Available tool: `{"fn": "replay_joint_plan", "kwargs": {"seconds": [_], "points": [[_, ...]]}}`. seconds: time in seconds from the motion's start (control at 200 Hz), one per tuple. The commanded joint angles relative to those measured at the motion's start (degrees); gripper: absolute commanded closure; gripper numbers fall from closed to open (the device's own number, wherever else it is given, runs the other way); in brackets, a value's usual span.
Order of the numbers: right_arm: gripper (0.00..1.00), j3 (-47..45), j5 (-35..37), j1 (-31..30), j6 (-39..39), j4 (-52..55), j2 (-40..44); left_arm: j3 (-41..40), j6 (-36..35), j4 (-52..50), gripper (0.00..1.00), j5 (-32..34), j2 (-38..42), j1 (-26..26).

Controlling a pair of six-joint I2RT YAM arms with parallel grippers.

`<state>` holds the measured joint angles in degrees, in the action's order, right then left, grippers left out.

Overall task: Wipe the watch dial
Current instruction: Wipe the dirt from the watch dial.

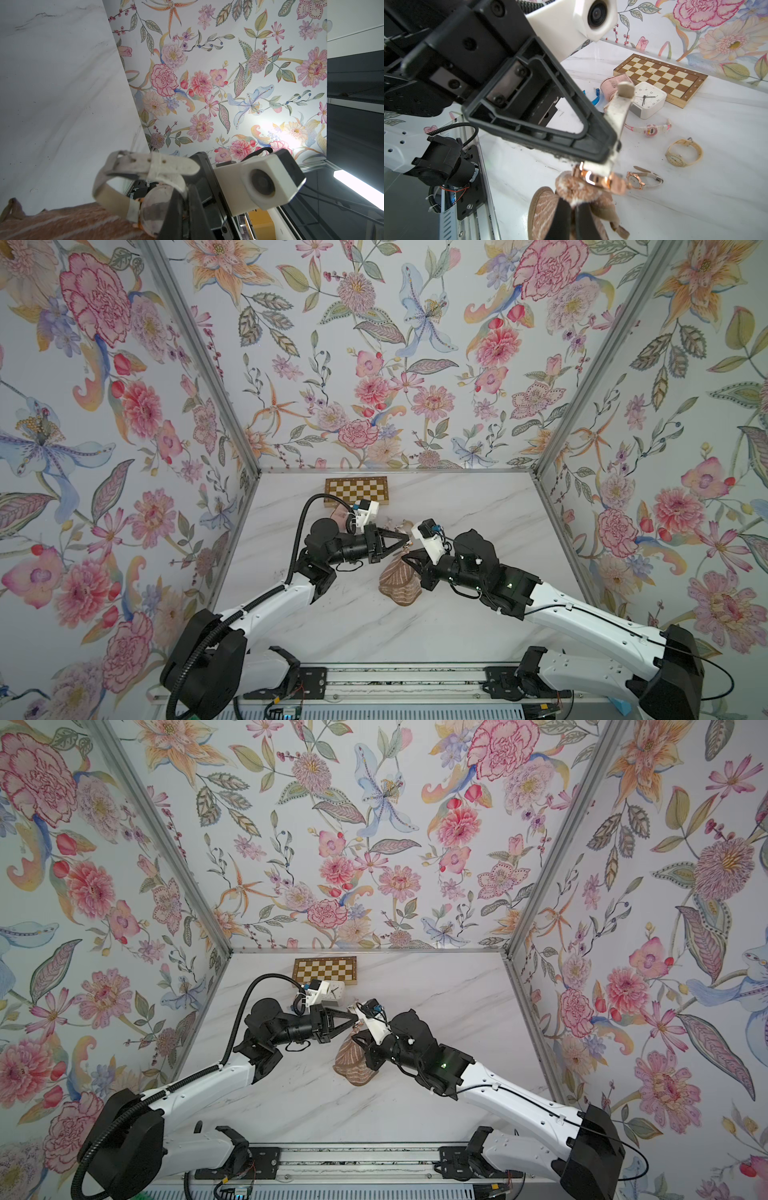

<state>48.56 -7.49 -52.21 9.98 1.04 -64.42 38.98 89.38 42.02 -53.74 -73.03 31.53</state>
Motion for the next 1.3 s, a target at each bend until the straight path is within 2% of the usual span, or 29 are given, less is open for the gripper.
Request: {"fn": "replay_joint_plan", "kwargs": {"seconds": [0.0,0.205,0.52,0.816,1.006,1.296], "points": [[1.0,-0.2,0.1,1.9,-0.2,-1.5,0.5,0.0,-0.8,-0.5,1.0,-1.4,1.8,0.5],[1.0,-0.2,-0.9,3.0,0.3,-1.2,1.1,-0.2,-1.0,-0.1,1.0,-1.4,1.2,0.5],[1.0,0.6,-0.7,0.4,1.0,-2.2,-0.6,-0.3,-0.5,0.4,1.0,-1.3,1.5,0.5],[1.0,-0.6,-0.8,3.7,0.6,-1.7,1.2,-0.3,-1.0,-0.6,1.0,-1.3,2.2,0.5],[1.0,0.9,-2.5,2.2,1.6,-3.6,0.0,-0.2,-1.1,-0.7,1.0,-1.3,1.8,0.5],[1.0,3.4,-0.4,1.0,0.6,-1.7,2.8,-0.7,-2.1,-2.5,1.0,-1.5,2.5,0.5]]}}
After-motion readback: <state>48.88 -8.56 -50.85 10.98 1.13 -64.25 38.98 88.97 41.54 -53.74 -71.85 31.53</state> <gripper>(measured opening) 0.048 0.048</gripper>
